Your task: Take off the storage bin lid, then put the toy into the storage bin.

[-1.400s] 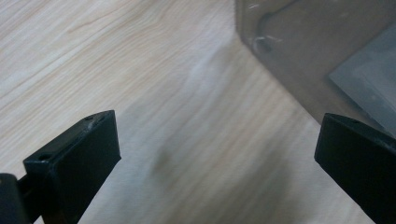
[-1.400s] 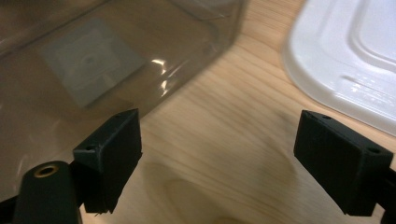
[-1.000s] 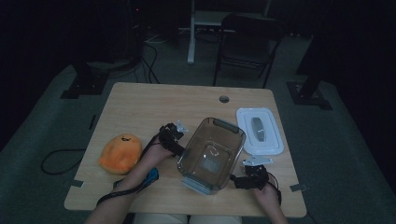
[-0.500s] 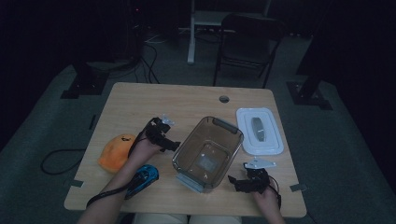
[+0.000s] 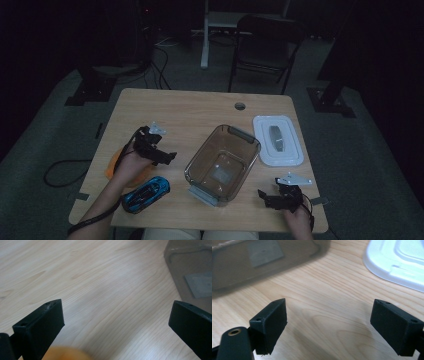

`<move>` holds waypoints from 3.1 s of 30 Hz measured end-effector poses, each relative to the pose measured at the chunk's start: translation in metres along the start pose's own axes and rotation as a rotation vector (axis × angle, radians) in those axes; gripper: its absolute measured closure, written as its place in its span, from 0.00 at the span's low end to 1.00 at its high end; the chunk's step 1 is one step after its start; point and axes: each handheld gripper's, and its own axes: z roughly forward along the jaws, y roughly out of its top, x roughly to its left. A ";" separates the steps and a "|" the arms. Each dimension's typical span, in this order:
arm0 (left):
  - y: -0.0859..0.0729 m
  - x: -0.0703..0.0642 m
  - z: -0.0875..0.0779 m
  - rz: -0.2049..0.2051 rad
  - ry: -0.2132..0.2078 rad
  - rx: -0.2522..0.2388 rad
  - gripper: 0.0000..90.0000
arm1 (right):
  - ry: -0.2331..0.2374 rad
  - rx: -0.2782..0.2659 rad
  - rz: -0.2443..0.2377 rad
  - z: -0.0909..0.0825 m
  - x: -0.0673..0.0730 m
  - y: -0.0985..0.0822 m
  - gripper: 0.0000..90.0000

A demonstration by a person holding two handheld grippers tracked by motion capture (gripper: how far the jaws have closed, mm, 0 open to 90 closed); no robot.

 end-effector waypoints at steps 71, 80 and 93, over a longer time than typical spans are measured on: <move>-0.130 0.032 -0.038 -0.284 0.184 0.019 0.25 | -0.106 0.047 0.010 -0.006 -0.016 -0.012 0.14; -0.126 0.033 -0.047 -0.246 0.175 -0.032 0.64 | -0.104 0.046 0.009 -0.004 -0.016 -0.011 0.14; -0.104 0.036 -0.060 -0.158 0.118 -0.079 0.69 | -0.105 0.047 0.012 -0.003 -0.016 -0.010 0.14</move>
